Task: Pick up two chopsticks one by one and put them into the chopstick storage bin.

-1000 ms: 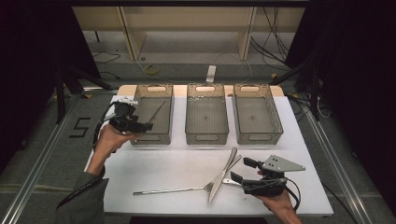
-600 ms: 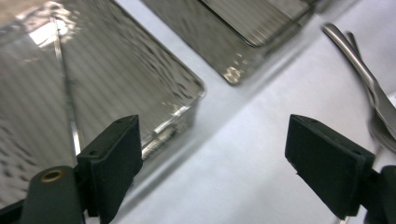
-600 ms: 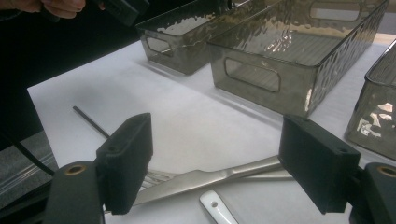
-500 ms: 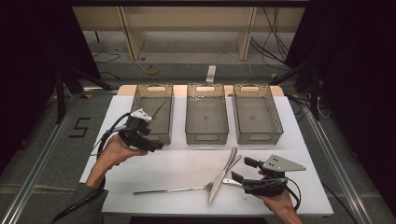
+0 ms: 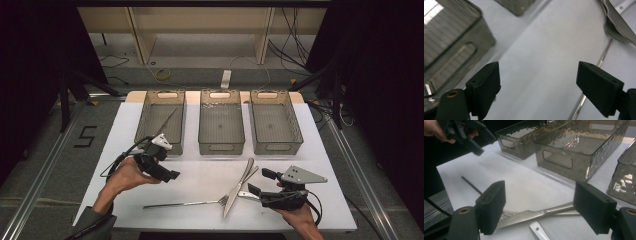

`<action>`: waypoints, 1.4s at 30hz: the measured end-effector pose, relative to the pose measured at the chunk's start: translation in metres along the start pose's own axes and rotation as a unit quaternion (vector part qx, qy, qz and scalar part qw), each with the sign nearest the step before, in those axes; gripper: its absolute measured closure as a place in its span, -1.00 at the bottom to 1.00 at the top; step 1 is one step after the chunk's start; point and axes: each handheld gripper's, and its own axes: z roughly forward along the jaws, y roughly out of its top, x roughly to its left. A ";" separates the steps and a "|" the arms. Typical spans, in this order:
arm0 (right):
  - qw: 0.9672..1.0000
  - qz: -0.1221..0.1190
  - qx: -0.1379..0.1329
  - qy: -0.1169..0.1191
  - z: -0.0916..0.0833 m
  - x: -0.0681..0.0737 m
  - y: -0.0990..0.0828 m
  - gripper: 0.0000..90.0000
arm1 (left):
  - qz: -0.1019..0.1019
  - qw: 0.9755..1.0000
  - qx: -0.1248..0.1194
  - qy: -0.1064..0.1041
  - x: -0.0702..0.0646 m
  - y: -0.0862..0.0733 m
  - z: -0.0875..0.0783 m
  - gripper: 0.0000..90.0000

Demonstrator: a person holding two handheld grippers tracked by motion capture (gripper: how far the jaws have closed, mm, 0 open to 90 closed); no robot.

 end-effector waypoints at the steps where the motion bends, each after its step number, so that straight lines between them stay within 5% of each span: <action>1: 1.000 0.000 0.001 0.000 0.000 0.000 0.000 -0.40 | 0.007 1.000 0.007 0.000 -0.004 -0.001 0.002 -0.59; 7: 1.000 -0.004 0.001 -0.001 0.000 0.001 0.000 -0.40 | 0.015 0.999 0.039 -0.006 -0.015 -0.011 0.011 -0.58; 15: 1.000 -0.004 0.003 0.001 0.001 0.001 0.000 -0.40 | 0.053 0.994 0.091 -0.007 -0.032 -0.020 0.025 -0.48; 33: 1.000 -0.005 0.005 0.001 0.001 0.001 0.000 -0.40 | 0.112 0.984 0.132 -0.037 -0.054 -0.029 0.043 0.21; 42: 1.000 -0.006 0.005 0.002 0.002 0.001 0.000 -0.40 | 0.111 0.982 0.144 -0.044 -0.053 -0.030 0.045 0.45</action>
